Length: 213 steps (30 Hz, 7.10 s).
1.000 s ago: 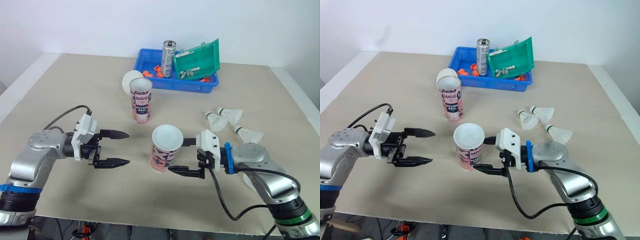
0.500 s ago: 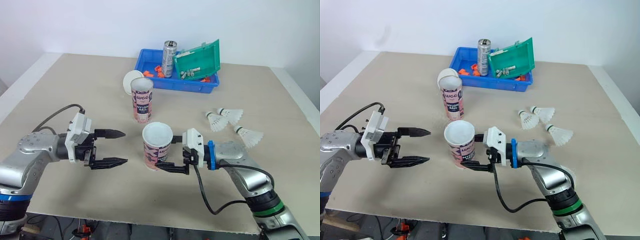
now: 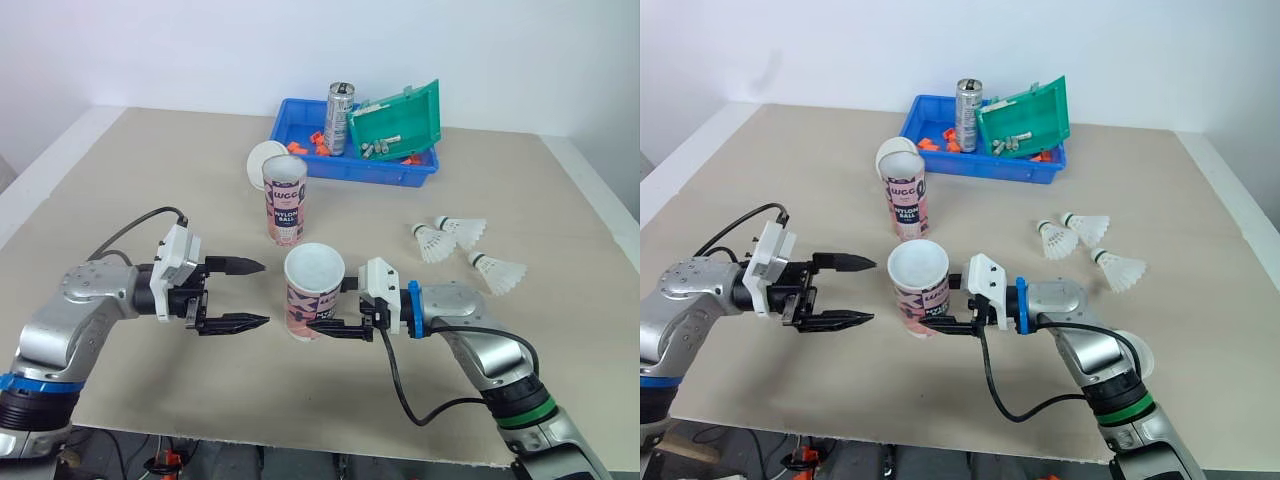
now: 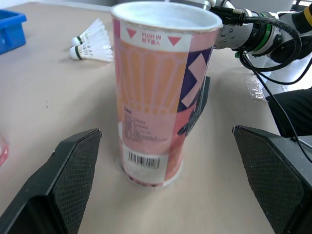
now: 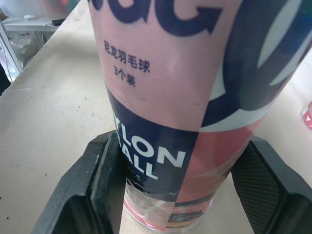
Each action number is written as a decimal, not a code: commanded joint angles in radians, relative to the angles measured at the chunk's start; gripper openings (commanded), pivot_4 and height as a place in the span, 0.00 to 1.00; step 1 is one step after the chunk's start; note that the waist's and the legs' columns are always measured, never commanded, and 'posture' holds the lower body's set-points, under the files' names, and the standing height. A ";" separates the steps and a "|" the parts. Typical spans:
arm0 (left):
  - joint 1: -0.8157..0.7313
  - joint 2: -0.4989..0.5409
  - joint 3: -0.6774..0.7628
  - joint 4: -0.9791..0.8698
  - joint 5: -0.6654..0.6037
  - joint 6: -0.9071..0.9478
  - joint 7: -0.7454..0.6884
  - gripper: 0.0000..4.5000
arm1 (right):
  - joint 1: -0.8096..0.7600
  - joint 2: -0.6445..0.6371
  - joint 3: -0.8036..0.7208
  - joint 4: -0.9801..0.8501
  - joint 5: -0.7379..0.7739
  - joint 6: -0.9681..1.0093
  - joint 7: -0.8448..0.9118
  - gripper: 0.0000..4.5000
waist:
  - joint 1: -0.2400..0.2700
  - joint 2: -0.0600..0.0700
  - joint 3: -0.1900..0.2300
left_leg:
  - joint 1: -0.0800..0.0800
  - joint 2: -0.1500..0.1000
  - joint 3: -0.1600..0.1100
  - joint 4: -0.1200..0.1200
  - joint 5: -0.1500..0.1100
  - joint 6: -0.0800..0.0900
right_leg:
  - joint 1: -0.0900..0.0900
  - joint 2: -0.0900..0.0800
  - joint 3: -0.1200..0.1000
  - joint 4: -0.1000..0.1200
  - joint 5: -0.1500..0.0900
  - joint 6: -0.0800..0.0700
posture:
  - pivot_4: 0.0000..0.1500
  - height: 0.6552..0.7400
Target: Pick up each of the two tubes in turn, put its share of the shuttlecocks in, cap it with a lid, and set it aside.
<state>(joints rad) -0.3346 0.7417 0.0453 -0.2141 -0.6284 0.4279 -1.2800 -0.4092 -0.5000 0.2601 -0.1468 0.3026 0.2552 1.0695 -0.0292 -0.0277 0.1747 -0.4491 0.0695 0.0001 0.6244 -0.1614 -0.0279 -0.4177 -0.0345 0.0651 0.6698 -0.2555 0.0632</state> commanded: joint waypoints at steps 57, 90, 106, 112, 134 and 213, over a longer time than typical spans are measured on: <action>-0.362 -0.511 -0.198 0.289 0.146 -0.195 0.137 1.00 | -0.030 -0.404 -0.730 0.971 -0.044 -0.102 -0.493 0.99 | -0.018 0.013 0.001 | 0.005 -0.012 0.001 0.009 0.002 0.010 | 0.012 0.001 0.019 -0.003 0.005 0.012 | 1.00 0.60; -0.036 -0.336 0.025 0.219 0.212 -0.048 0.573 1.00 | 0.213 -0.185 -0.401 -0.236 0.231 0.165 -0.298 0.99 | 0.003 0.004 0.003 | 0.003 -0.009 0.000 0.009 0.004 0.008 | 0.010 0.004 0.020 -0.005 0.005 0.004 | 1.00 0.60; -0.349 -0.422 -0.025 0.807 0.371 -0.359 0.514 1.00 | 0.310 -0.150 -0.403 -0.418 0.227 0.199 -0.376 0.99 | 0.008 0.004 0.003 | 0.003 -0.009 -0.003 0.008 0.004 0.007 | 0.011 0.007 0.019 -0.004 0.004 0.005 | 1.00 0.60; -0.524 -0.453 -0.028 1.113 0.420 -0.496 0.456 1.00 | 0.330 -0.159 -0.420 -0.460 0.226 0.219 -0.395 0.99 | 0.008 0.004 0.003 | 0.002 -0.009 -0.003 0.008 0.004 0.007 | 0.010 0.007 0.019 -0.004 0.004 0.005 | 1.00 0.60; -0.739 -0.527 0.026 1.491 0.510 -0.643 0.498 1.00 | 0.333 -0.192 -0.462 -0.517 0.242 0.262 -0.418 0.99 | 0.008 0.003 0.004 | 0.000 -0.009 -0.005 0.007 0.004 0.006 | 0.009 0.008 0.018 -0.004 0.005 0.009 | 1.00 0.60; -0.521 0.100 -0.502 0.680 0.518 -0.438 -0.334 0.75 | 0.013 -0.139 -0.276 -0.240 -0.078 0.022 -0.390 0.01 | -0.009 0.007 0.003 | 0.007 -0.006 -0.006 0.006 0.004 0.007 | 0.007 0.012 0.018 0.013 -0.005 -0.002 | 1.00 0.60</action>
<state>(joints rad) -0.8569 0.8222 -0.4128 0.4380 -0.1372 -0.0023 -1.6016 -0.3790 -0.5981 -0.0159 -0.2403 0.1660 0.3079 0.5808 -0.0378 -0.0212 0.1782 -0.4426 0.0636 -0.0053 0.6305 -0.1577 -0.0213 -0.4112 -0.0228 0.0834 0.6825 -0.2608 0.0605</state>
